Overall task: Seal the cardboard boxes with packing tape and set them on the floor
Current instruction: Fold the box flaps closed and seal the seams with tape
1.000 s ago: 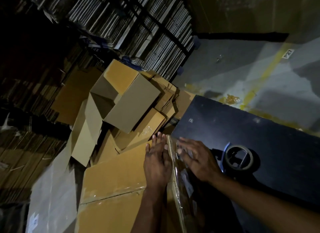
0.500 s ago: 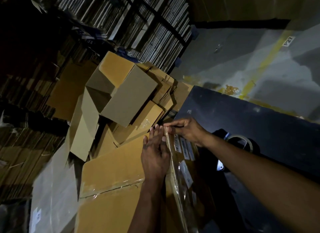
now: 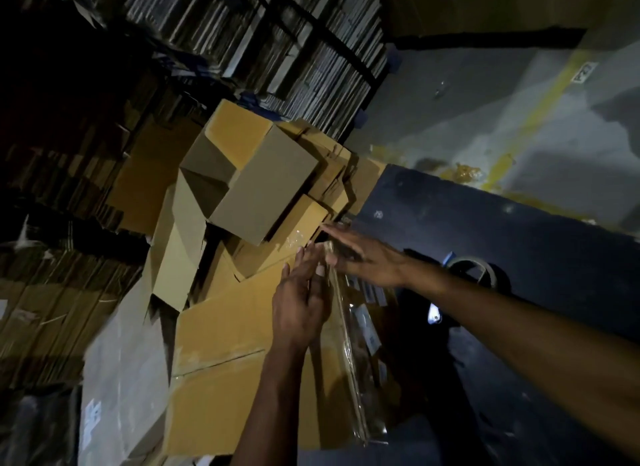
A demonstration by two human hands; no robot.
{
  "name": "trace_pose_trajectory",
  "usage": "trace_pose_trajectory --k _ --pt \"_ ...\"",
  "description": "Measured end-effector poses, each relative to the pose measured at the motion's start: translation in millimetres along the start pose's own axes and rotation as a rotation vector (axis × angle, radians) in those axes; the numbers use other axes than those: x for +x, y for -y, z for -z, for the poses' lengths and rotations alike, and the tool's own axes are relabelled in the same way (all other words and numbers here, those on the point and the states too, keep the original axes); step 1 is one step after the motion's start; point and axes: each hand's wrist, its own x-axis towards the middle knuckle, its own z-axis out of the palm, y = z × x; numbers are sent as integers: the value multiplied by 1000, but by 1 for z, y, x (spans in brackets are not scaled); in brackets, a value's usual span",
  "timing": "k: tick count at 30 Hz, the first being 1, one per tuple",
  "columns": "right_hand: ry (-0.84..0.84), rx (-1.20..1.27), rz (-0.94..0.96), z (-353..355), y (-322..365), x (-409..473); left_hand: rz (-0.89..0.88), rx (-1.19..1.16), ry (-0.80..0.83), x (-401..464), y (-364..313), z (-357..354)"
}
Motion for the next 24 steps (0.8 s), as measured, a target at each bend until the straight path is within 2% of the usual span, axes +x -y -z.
trace_pose_trajectory --k 2,5,8,10,13,16,18,21,24 --pt "-24 -159 105 -15 -7 -2 69 -49 -69 -17 -1 -5" --pt "5 -229 221 -12 -24 -9 117 -97 -176 -55 -4 -12" --pt "77 -382 176 5 -18 -8 110 -102 -256 -102 -11 -13" --pt "58 -482 172 12 -7 -11 114 -115 -267 -135 -14 -11" --pt "14 -597 314 5 8 -33 18 -66 -164 -179 -7 -12" --pt "89 -743 489 -26 16 -58 -145 52 14 -204 10 -17" --pt "130 -855 530 -41 7 -67 -261 212 72 -208 24 -22" --pt "130 -928 550 -32 -6 -73 -345 373 2 -205 37 -30" --pt "146 -875 578 -18 -4 -79 -380 390 -73 -205 39 -34"
